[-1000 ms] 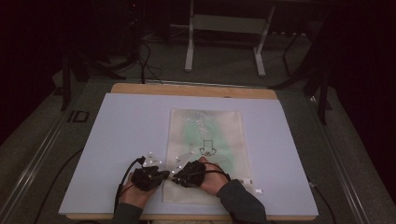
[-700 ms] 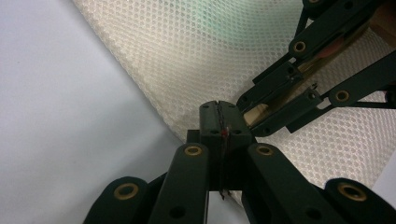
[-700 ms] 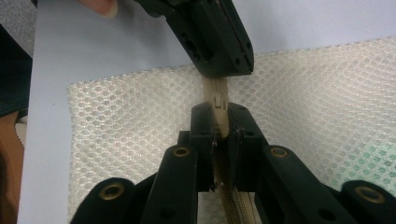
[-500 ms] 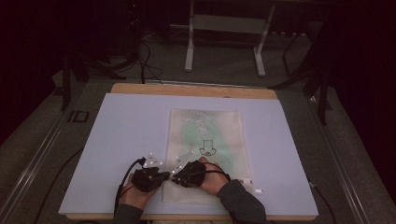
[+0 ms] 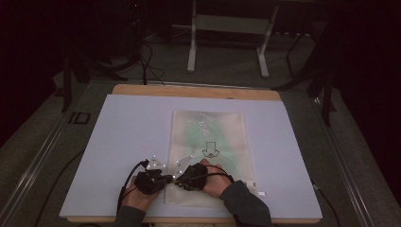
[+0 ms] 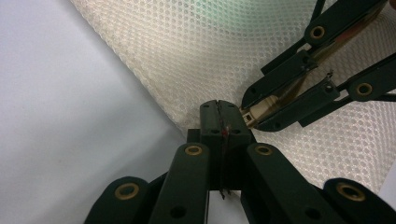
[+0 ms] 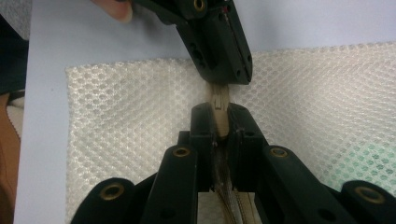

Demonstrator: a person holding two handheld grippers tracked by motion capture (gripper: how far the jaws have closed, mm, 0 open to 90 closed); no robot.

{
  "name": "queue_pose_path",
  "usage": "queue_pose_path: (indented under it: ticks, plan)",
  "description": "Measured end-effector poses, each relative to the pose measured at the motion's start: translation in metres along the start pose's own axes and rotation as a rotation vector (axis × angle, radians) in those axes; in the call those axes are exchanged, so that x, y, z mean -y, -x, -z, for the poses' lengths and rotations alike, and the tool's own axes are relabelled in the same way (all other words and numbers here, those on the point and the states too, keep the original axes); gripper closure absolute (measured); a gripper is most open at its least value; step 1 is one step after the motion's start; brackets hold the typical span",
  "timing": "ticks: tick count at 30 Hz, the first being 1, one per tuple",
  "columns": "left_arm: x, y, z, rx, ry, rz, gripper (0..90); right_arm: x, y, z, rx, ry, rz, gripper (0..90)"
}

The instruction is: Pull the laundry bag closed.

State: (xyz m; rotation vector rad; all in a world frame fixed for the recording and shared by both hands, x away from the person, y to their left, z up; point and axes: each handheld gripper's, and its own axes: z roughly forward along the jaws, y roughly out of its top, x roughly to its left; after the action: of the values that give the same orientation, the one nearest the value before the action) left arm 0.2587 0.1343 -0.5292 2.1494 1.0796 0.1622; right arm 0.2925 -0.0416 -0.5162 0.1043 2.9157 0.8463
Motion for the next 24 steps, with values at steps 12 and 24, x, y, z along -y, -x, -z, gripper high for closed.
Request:
queue_pose_path:
  ticks: [12,24]
  plan:
    - [0.0,0.001,0.0,-0.005,-0.004,0.002,89.6,0.001,-0.002,0.005,0.011,-0.038,0.033,82.4]
    - [0.0,0.001,0.0,-0.005,-0.005,0.002,89.6,0.007,-0.001,0.011,0.012,-0.058,0.043,82.4]
